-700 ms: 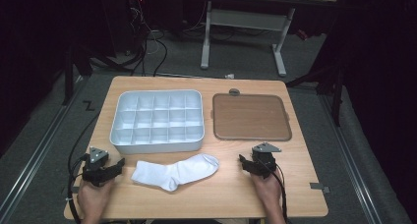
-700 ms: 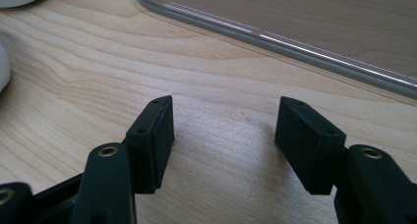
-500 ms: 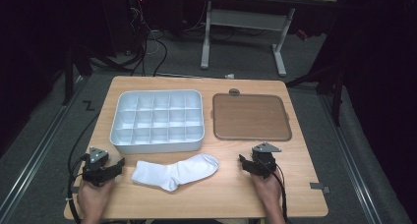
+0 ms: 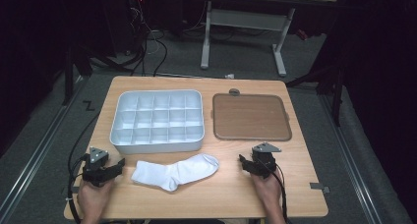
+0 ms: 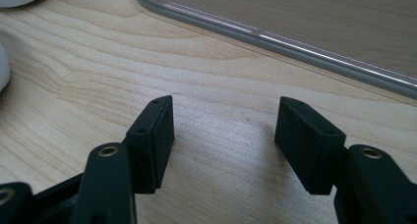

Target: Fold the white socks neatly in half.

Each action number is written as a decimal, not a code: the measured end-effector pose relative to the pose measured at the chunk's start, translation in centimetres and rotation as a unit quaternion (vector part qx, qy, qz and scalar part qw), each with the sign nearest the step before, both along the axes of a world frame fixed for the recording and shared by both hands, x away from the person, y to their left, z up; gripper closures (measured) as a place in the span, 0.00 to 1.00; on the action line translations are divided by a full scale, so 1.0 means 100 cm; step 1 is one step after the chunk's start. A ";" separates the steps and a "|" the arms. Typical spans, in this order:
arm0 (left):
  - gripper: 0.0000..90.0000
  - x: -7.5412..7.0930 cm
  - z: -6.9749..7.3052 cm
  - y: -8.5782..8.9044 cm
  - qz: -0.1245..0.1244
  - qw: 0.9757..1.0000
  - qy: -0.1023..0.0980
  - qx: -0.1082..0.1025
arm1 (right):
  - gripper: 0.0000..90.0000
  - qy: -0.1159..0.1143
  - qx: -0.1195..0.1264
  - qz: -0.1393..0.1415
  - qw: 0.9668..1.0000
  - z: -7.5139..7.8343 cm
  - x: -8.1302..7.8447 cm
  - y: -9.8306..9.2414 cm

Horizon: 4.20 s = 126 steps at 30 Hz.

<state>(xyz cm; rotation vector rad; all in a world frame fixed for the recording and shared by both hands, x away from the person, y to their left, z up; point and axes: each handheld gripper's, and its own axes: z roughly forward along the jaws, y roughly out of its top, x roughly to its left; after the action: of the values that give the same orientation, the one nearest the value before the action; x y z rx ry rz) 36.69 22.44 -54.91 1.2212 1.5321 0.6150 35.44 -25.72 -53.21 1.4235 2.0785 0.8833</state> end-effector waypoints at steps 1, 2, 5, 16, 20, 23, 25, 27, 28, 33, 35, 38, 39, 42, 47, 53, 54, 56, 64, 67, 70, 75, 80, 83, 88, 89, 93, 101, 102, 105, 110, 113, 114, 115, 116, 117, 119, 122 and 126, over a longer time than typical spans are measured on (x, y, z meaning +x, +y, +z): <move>0.39 0.000 0.000 0.000 0.001 1.000 0.000 -0.001 | 0.45 0.000 0.000 0.000 1.000 0.000 0.000 0.000; 0.39 0.000 0.000 0.000 0.001 1.000 0.000 -0.001 | 0.45 0.000 0.000 0.000 1.000 0.000 0.000 0.000; 0.39 0.000 0.000 0.000 0.001 1.000 0.000 0.000 | 0.47 0.000 0.001 -0.004 1.000 0.000 0.000 0.000; 0.38 0.000 0.000 0.001 0.001 1.000 0.001 -0.003 | 0.52 -0.001 0.002 -0.012 1.000 0.000 0.000 0.000; 0.38 0.000 0.001 0.002 0.001 1.000 0.001 -0.014 | 0.53 -0.002 0.002 -0.015 1.000 0.000 0.000 0.000; 0.35 0.000 0.002 0.003 -0.007 1.000 0.003 -0.020 | 0.57 -0.003 0.001 -0.016 1.000 0.000 0.000 0.000; 0.34 0.000 0.002 0.003 -0.010 1.000 0.004 -0.021 | 0.59 -0.005 0.001 -0.019 1.000 0.001 0.000 -0.001; 0.34 0.000 0.002 0.004 -0.014 1.000 0.004 -0.023 | 0.59 -0.005 0.001 -0.019 1.000 0.001 0.000 -0.001; 0.34 -0.002 0.002 0.004 -0.015 1.000 0.005 -0.025 | 0.61 -0.004 0.006 -0.017 1.000 0.001 0.000 0.000; 0.35 -0.007 0.003 0.004 -0.023 0.999 0.006 -0.031 | 0.64 -0.017 0.016 -0.008 1.000 0.007 -0.007 0.002; 0.36 -0.008 0.004 0.005 -0.027 0.999 0.010 -0.037 | 0.65 -0.018 0.020 -0.006 1.000 0.008 -0.008 0.002; 0.38 -0.013 0.010 0.009 -0.028 0.997 0.007 -0.070 | 0.67 -0.023 0.042 0.001 0.999 0.013 -0.014 0.003; 0.38 -0.013 0.010 0.009 -0.028 0.997 0.007 -0.070 | 0.67 -0.024 0.044 0.006 0.999 0.013 -0.015 0.005; 0.38 -0.020 0.013 0.008 -0.039 0.996 0.010 -0.078 | 0.68 -0.021 0.048 0.018 0.998 0.015 -0.018 0.010; 0.38 -0.028 0.018 0.001 -0.059 0.995 0.008 -0.081 | 0.68 -0.020 0.054 0.036 0.998 0.016 -0.021 0.018; 0.39 -0.036 0.025 -0.015 -0.087 0.992 0.009 -0.091 | 0.68 -0.019 0.062 0.073 0.995 0.020 -0.027 0.039; 0.39 -0.039 0.027 -0.019 -0.096 0.991 0.009 -0.091 | 0.68 -0.019 0.061 0.078 0.995 0.020 -0.028 0.042; 0.39 -0.040 0.029 -0.023 -0.100 0.990 0.012 -0.095 | 0.68 -0.017 0.062 0.087 0.994 0.021 -0.029 0.047; 0.39 -0.043 0.039 -0.035 -0.113 0.988 0.025 -0.098 | 0.66 -0.014 0.074 0.120 0.990 0.027 -0.031 0.064; 0.40 -0.040 0.039 -0.038 -0.107 0.988 0.031 -0.109 | 0.65 -0.014 0.076 0.131 0.988 0.029 -0.031 0.071; 0.41 -0.039 0.036 -0.043 -0.108 0.989 0.041 -0.097 | 0.63 -0.015 0.068 0.138 0.988 0.028 -0.031 0.078; 0.43 -0.042 0.028 -0.049 -0.108 0.989 0.054 -0.084 | 0.61 -0.005 0.058 0.134 0.989 0.021 -0.023 0.083; 0.46 -0.044 0.024 -0.052 -0.112 0.989 0.062 -0.080 | 0.62 0.008 0.053 0.127 0.990 0.014 -0.016 0.086; 0.49 -0.044 0.023 -0.055 -0.113 0.989 0.059 -0.076 | 0.70 0.015 0.053 0.129 0.990 0.011 -0.013 0.087; 0.49 -0.048 0.021 -0.062 -0.122 0.989 0.056 -0.056 | 0.77 0.023 0.044 0.127 0.991 0.007 -0.012 0.088; 0.49 -0.050 0.022 -0.062 -0.125 0.989 0.052 -0.060 | 0.78 0.031 0.037 0.124 0.991 0.005 -0.012 0.089; 0.50 -0.052 0.020 -0.063 -0.136 0.988 0.057 -0.050 | 0.85 0.038 0.010 0.124 0.991 0.009 -0.020 0.089; 0.59 -0.050 0.017 -0.067 -0.141 0.986 0.070 -0.050 | 0.92 0.027 0.013 0.119 0.992 0.006 -0.028 0.082; 0.59 -0.050 0.016 -0.069 -0.142 0.986 0.068 -0.053 | 0.92 0.026 0.010 0.120 0.992 0.007 -0.029 0.081; 0.61 -0.048 0.016 -0.075 -0.147 0.986 0.066 -0.049 | 0.92 0.028 0.004 0.114 0.993 0.008 -0.029 0.077; 0.62 -0.045 0.015 -0.083 -0.157 0.985 0.063 -0.047 | 0.92 0.031 0.001 0.103 0.994 0.009 -0.031 0.070; 0.62 -0.044 0.015 -0.087 -0.164 0.984 0.062 -0.042 | 0.92 0.033 0.004 0.095 0.995 0.009 -0.031 0.066; 0.62 -0.044 0.015 -0.087 -0.165 0.983 0.062 -0.043 | 0.92 0.033 0.004 0.093 0.995 0.009 -0.030 0.065; 0.62 -0.044 0.015 -0.087 -0.165 0.983 0.062 -0.043 | 0.92 0.033 0.003 0.093 0.995 0.009 -0.030 0.064; 0.62 -0.042 0.015 -0.088 -0.166 0.983 0.060 -0.045 | 0.92 0.033 0.002 0.091 0.995 0.009 -0.030 0.064; 0.62 -0.041 0.015 -0.088 -0.164 0.983 0.060 -0.048 | 0.92 0.032 0.000 0.091 0.995 0.009 -0.030 0.064; 0.62 -0.039 0.014 -0.090 -0.164 0.984 0.059 -0.048 | 0.92 0.032 0.000 0.088 0.996 0.009 -0.030 0.062; 0.62 -0.038 0.014 -0.092 -0.165 0.983 0.059 -0.049 | 0.92 0.032 -0.001 0.087 0.996 0.009 -0.029 0.059; 0.59 -0.034 0.014 -0.099 -0.173 0.982 0.056 -0.054 | 0.92 0.033 -0.002 0.076 0.997 0.010 -0.030 0.051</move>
<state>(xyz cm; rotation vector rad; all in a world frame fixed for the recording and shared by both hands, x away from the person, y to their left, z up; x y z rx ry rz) 33.30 12.51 -53.49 1.4154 1.3810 0.2360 32.41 -20.61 -52.25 1.3227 2.2606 0.9025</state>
